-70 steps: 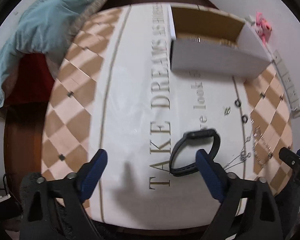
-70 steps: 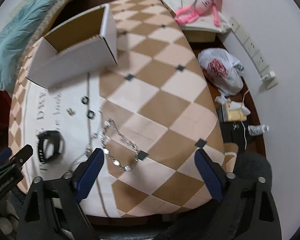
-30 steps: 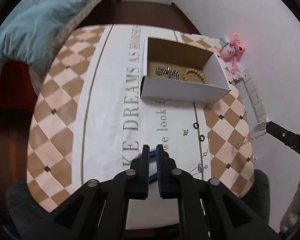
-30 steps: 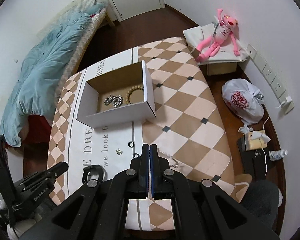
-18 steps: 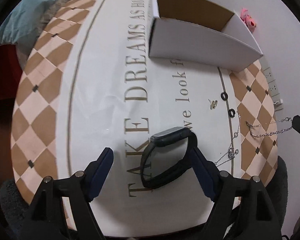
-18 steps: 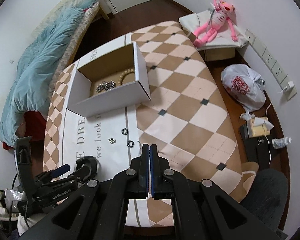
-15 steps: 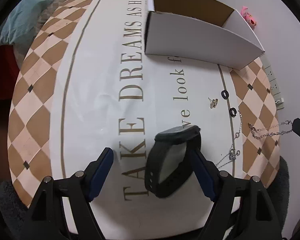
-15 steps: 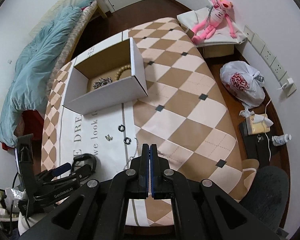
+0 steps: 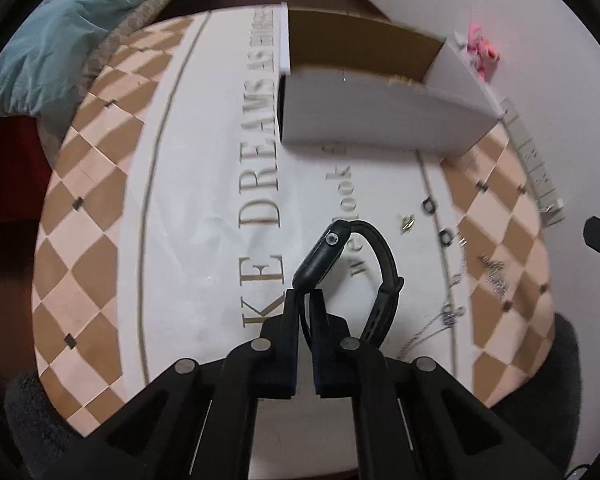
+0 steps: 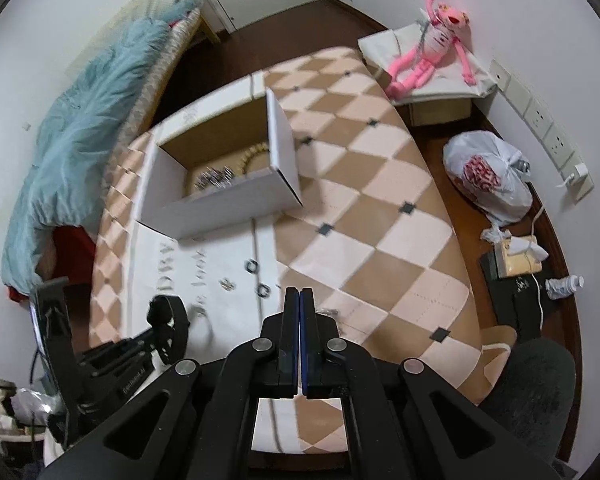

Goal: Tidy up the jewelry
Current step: 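Grasp the silver necklace with the right tool while the left tool holds the smartwatch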

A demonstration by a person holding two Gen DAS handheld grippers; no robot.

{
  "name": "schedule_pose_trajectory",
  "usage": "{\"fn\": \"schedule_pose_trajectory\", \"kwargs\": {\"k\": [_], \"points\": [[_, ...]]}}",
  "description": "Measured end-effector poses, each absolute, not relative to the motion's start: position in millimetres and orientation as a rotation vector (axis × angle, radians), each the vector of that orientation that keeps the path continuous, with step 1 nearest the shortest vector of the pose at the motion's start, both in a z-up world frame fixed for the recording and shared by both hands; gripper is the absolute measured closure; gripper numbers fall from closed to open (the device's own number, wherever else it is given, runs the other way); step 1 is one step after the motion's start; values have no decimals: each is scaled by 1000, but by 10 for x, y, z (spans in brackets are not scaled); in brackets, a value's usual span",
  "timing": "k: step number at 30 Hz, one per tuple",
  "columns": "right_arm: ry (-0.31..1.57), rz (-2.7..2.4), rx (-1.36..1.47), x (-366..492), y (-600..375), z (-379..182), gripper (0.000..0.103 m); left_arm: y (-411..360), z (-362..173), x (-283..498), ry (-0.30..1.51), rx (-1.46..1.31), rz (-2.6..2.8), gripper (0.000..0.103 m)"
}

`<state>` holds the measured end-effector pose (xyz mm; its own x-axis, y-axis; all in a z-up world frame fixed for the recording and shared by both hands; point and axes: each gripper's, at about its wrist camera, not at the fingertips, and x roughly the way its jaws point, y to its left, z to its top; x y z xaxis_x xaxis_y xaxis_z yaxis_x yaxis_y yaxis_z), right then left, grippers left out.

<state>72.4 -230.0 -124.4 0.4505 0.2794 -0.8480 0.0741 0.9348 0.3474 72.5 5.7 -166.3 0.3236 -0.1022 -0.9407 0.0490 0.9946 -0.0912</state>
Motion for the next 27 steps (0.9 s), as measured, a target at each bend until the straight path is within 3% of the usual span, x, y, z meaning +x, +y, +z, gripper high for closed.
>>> {"fn": "schedule_pose_trajectory", "kwargs": {"k": [8, 11, 16, 20, 27], "points": [[985, 222, 339, 960, -2252, -510, 103, 78, -863, 861, 1095, -78, -129, 100], [1026, 241, 310, 1110, -2209, -505, 103, 53, -724, 996, 1055, -56, -123, 100], [1202, 190, 306, 1195, -2257, -1169, 99, 23, -954, 1047, 1083, -52, -101, 100], [1307, 126, 269, 1036, -2275, -1821, 81, -49, -1350, 929, 1169, -37, -92, 100], [1317, 116, 186, 780, -2124, -2279, 75, -83, -1721, 747, 1255, -28, -82, 100]]}}
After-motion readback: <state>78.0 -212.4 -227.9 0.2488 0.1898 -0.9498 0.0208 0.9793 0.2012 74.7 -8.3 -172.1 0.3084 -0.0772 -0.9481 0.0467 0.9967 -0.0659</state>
